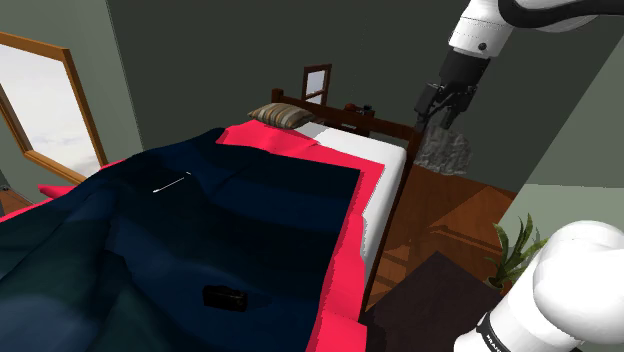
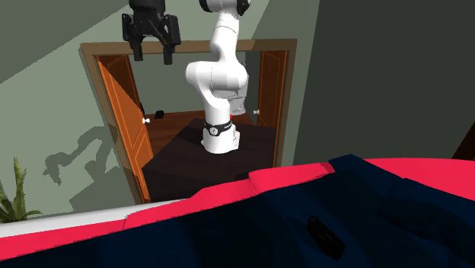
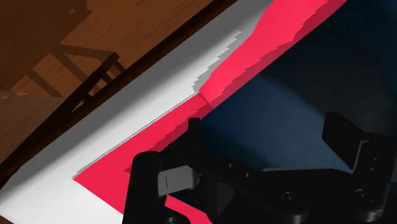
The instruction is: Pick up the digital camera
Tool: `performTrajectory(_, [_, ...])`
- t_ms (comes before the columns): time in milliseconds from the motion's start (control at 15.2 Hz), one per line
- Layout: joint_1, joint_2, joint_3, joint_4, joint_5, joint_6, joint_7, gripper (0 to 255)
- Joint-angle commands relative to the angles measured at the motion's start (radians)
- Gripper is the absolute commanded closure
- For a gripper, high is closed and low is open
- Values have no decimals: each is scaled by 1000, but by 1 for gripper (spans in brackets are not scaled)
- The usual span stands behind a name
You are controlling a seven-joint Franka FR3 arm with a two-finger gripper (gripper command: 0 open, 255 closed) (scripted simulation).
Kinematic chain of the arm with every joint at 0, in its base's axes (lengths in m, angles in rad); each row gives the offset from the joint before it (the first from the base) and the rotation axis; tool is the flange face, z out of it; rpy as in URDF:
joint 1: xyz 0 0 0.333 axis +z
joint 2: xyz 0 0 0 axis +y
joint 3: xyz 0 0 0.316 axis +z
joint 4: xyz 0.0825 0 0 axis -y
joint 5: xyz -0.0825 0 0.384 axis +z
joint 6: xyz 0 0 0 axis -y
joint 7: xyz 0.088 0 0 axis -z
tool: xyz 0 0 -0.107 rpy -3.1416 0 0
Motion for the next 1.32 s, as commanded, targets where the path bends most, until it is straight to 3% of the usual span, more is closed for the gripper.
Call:
performTrajectory(0, [0,0,0,0,0,0,0,0])
performTrajectory(594, [97,177,106,-43,51,187,25,0])
performTrajectory(1254, [188,432,229,-15,74,376,56,0])
